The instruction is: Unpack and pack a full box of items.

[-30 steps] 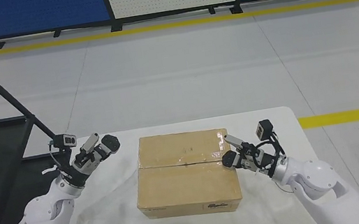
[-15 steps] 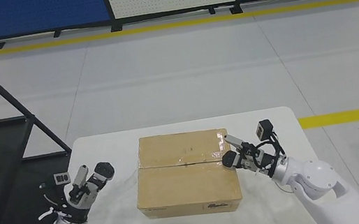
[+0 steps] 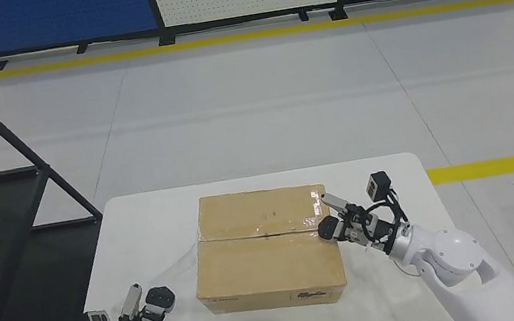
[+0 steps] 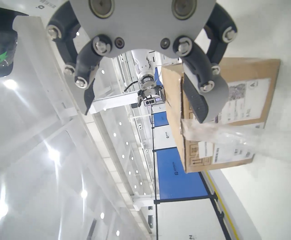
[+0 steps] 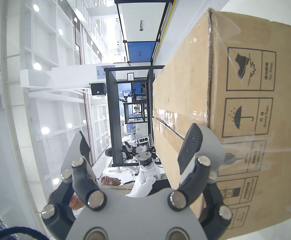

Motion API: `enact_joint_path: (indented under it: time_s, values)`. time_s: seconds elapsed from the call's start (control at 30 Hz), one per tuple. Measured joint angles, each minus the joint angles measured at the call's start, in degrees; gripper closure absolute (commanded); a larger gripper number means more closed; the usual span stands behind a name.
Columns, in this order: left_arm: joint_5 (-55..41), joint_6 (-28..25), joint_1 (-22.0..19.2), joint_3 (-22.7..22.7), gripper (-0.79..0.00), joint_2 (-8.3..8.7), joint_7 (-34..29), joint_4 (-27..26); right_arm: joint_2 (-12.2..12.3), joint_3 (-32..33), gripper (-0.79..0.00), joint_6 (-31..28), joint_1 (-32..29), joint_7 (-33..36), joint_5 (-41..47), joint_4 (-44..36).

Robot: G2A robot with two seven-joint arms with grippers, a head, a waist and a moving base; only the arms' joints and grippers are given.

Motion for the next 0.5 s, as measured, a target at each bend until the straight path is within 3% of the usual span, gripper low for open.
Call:
enact_joint_path:
  time_s: [0.3, 0.5]
  values:
    - [1.75, 1.30, -0.42, 0.08, -0.785, -0.14, 0.36, 0.41, 0.00, 0.00, -0.785, 0.00, 0.00, 0.00, 0.00, 0.00]
    - [0.83, 8.05, -2.03, 3.12, -0.785, -1.47, 2.95, 3.33, 0.00, 0.00, -0.785, 0.00, 0.00, 0.00, 0.00, 0.00]
